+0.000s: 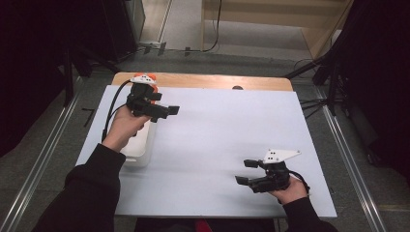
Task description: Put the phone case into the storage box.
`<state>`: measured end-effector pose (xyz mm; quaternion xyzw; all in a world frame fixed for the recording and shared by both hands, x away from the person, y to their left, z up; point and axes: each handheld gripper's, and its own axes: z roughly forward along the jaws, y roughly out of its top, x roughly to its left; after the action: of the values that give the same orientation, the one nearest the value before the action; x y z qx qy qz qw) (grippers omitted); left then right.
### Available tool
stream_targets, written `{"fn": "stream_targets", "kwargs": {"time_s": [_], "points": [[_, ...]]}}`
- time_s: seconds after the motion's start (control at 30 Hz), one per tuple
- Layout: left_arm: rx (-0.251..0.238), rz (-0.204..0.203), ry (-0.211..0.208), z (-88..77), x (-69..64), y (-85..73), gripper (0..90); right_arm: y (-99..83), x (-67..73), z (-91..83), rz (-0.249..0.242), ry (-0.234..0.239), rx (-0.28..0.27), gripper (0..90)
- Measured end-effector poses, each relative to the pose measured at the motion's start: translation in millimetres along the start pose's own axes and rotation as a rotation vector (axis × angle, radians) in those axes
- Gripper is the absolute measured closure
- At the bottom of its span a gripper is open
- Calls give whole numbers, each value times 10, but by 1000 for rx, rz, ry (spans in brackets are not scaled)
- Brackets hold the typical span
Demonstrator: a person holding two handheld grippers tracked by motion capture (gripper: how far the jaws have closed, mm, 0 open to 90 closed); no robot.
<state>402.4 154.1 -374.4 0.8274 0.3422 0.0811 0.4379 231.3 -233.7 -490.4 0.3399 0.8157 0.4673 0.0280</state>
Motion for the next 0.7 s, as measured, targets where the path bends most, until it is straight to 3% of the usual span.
{"fn": "stream_targets", "kwargs": {"time_s": [0.23, 0.3, 0.7], "points": [[-9, 12, -14, 18, -78, -46, 72, -1, 2, 3, -1, 1, 0, 250], [-12, 14, -6, 17, -96, -63, 132, -1, 3, 3, 1, 2, 1, 250], [7, 51, -30, 44, -200, -168, 132, -1, 5, 4, 0, 1, 2, 250]]}}
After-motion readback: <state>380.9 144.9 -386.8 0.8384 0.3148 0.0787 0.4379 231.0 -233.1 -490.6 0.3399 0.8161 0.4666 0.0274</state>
